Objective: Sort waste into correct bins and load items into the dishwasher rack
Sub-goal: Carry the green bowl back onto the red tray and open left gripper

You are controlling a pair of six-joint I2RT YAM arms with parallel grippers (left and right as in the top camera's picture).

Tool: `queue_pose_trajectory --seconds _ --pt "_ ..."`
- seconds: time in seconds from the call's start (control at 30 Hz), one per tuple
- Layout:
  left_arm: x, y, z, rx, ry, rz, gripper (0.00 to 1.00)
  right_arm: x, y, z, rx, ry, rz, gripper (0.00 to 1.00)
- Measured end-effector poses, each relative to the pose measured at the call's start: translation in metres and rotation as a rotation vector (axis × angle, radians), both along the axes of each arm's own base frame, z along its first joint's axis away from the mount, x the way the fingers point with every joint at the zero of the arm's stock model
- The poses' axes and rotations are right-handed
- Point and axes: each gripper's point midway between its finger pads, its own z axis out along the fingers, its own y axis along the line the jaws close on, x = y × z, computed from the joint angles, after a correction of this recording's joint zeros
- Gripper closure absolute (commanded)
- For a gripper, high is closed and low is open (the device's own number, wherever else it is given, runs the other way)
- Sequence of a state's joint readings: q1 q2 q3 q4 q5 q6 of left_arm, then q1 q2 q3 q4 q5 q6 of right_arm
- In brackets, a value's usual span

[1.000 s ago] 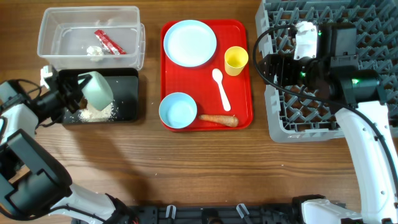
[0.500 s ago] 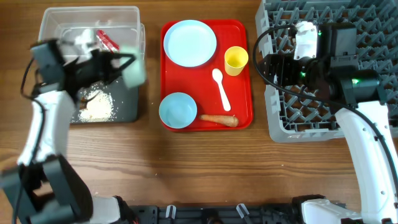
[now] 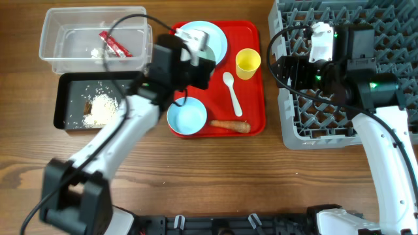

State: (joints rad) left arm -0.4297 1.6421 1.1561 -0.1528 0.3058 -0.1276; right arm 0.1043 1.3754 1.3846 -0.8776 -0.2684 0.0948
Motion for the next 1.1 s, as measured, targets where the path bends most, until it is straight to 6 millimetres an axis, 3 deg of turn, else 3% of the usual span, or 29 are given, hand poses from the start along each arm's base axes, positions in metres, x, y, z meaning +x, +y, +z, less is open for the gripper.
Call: queue_pose_trajectory --seconds 0.2,0.47,0.53,0.8,0.93,1.1 --pt "0.001 -0.023 -0.052 0.215 -0.073 -0.108 0.96 0.000 0.001 0.000 0.000 0.000 0.003 0.00" --pt "-0.001 -0.023 -0.096 0.337 -0.054 -0.171 0.91 0.000 0.001 0.000 0.000 0.000 0.003 0.00" --pt "-0.003 -0.021 -0.098 0.349 -0.047 -0.176 0.86 0.000 0.001 0.000 0.000 0.000 0.003 0.00" --pt "-0.015 -0.019 -0.108 0.370 0.003 -0.218 0.46 0.000 0.001 0.000 0.000 0.000 0.003 0.00" --pt "-0.017 -0.020 -0.108 0.364 0.009 -0.225 0.34 0.000 0.001 0.000 0.000 0.000 0.002 0.00" --pt "-0.019 -0.020 -0.103 0.350 0.017 -0.217 0.26 0.000 0.001 0.000 0.000 0.002 0.003 0.00"
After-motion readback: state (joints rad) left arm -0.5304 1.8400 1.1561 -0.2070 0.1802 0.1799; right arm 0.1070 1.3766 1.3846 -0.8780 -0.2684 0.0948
